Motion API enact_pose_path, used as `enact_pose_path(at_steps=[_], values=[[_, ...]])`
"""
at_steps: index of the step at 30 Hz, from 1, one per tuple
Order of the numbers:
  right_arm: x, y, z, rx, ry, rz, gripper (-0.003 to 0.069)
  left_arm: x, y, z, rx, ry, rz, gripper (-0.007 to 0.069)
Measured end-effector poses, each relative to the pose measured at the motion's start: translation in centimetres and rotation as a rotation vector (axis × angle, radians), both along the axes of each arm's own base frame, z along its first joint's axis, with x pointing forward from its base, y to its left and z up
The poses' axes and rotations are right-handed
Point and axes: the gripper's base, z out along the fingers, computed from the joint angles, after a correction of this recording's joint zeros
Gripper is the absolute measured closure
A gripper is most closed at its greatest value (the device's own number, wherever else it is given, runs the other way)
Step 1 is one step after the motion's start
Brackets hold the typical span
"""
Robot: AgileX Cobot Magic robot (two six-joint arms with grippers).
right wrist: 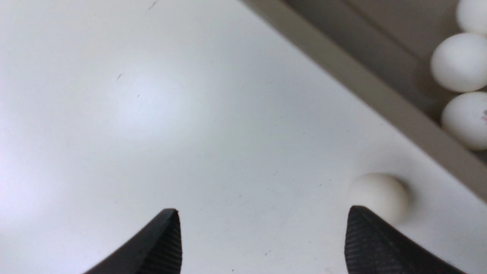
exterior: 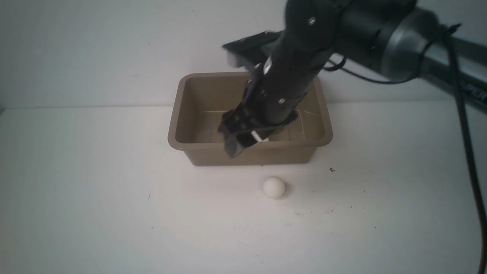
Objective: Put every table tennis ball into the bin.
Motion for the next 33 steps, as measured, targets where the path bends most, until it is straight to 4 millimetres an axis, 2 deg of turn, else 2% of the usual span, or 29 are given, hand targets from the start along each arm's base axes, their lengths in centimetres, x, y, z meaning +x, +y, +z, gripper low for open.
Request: enact_pose_path(at_steps=[4, 8, 16, 26, 33], values=[[-1.3, 0.4, -2.4, -0.102, 0.026, 0.009, 0.0144, -0.1, 0.1, 0.0, -0.002, -0.004, 0.004, 0.0262], [-1.6, -0.9, -5.1, -0.231, 0.049, -0.013, 0.0144, -0.1, 0.1, 0.0, -0.001, -0.004, 0.007, 0.0262], [0.1, -2.4, -5.6, -0.243, -0.002, -0.071, 0.0144, -0.1, 0.1, 0.0, -0.003, -0.003, 0.005, 0.0262], [1.4, -1.5, -8.9, -0.235, -0.013, -0.070, 0.0144, -0.2, 0.0, 0.0, -0.011, -0.001, -0.006, 0.0262], [2.5, -2.2, -9.0, -0.210, -0.036, -0.098, 0.0144, -0.2, -0.1, 0.0, -0.012, -0.001, -0.008, 0.0262]])
